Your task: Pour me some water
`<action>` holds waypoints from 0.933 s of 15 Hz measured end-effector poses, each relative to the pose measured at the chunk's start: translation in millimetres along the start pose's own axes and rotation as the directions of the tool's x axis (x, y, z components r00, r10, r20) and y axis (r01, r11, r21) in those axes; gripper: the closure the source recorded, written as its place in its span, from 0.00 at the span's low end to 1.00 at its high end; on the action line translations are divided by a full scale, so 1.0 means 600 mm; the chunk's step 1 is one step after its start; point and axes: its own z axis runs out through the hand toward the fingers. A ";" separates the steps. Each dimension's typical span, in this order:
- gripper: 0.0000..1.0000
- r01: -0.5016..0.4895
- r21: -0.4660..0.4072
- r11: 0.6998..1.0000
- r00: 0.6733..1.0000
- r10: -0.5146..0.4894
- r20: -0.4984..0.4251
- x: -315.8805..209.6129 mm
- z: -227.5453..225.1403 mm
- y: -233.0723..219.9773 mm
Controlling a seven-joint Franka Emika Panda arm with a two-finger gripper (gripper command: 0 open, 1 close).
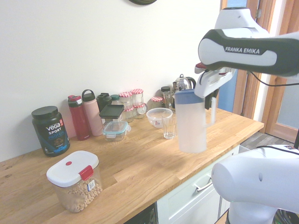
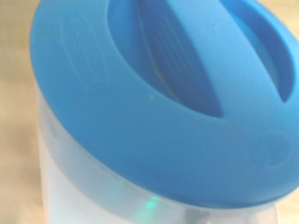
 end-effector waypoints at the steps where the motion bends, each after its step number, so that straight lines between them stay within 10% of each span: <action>1: 1.00 -0.032 0.005 0.999 0.999 0.032 -0.037 -0.023 -0.004 -0.030; 10: 1.00 -0.123 0.096 0.988 0.861 0.154 -0.485 -0.200 -0.015 -0.313; 14: 1.00 -0.139 0.062 0.988 0.868 0.152 -0.473 -0.206 0.028 -0.355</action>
